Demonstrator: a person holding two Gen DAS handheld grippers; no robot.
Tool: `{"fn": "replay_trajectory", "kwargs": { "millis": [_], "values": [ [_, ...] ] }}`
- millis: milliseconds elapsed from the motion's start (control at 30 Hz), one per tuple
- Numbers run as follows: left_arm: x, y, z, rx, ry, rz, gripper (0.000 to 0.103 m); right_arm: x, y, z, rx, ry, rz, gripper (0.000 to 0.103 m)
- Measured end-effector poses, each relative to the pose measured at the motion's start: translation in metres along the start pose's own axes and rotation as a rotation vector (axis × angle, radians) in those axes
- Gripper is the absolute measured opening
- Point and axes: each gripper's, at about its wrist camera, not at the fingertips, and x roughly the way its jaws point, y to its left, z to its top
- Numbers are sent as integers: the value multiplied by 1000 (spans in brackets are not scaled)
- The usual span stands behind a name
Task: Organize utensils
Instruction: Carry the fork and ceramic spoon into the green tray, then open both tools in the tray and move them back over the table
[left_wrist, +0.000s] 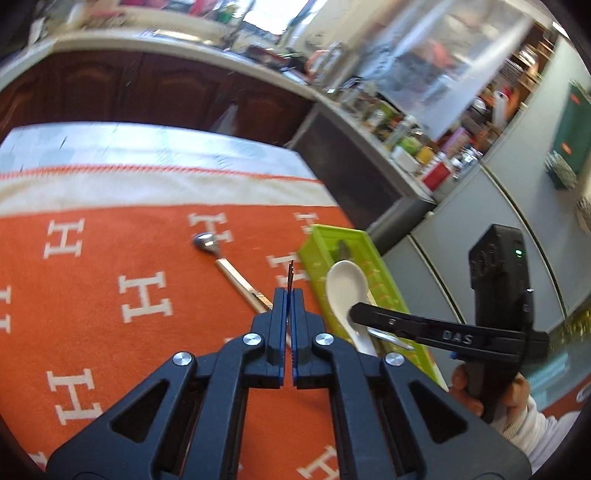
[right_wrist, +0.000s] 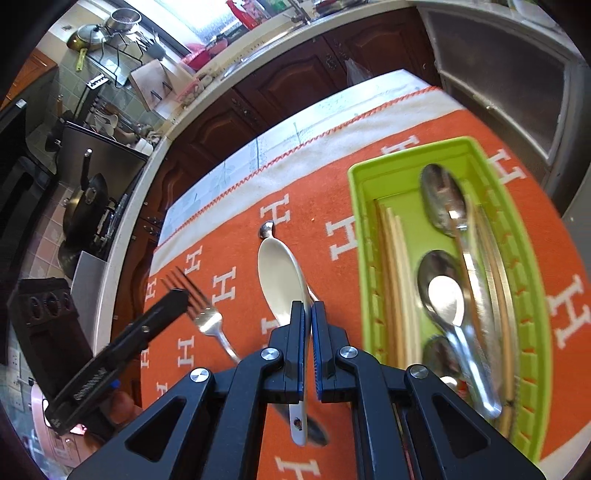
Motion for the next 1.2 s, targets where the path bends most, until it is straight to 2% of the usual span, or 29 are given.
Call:
{"fn": "replay_trajectory", "kwargs": {
  "millis": [133,267,367,500,633,733,833,1000,1200],
  "values": [
    [-10,-42,4,91,13,-44,0,-42,-13,-7,-10,-57,-18,4],
    [-5,-90,4,186,58,-88,0,-79,-36,-9,-19,-125,-85,4],
    [10,-122,-3,252,121,-100,0,-98,-65,-13,-1,-153,-145,4],
    [50,-152,-20,311,241,-79,0,-104,-93,-20,12,-152,-199,4],
    [92,-161,-34,309,354,-43,0,-95,-110,-26,12,-122,-225,4],
    [114,-162,-38,294,391,-2,0,-87,-117,-31,2,-106,-222,4],
    [128,-160,-37,275,401,31,0,-80,-112,-31,-17,-105,-233,4],
    [141,-160,-23,257,365,88,0,-69,-104,-26,-32,-106,-246,4],
    [143,-147,-9,207,344,127,0,-59,-106,-19,21,-62,-211,6]
  ]
}}
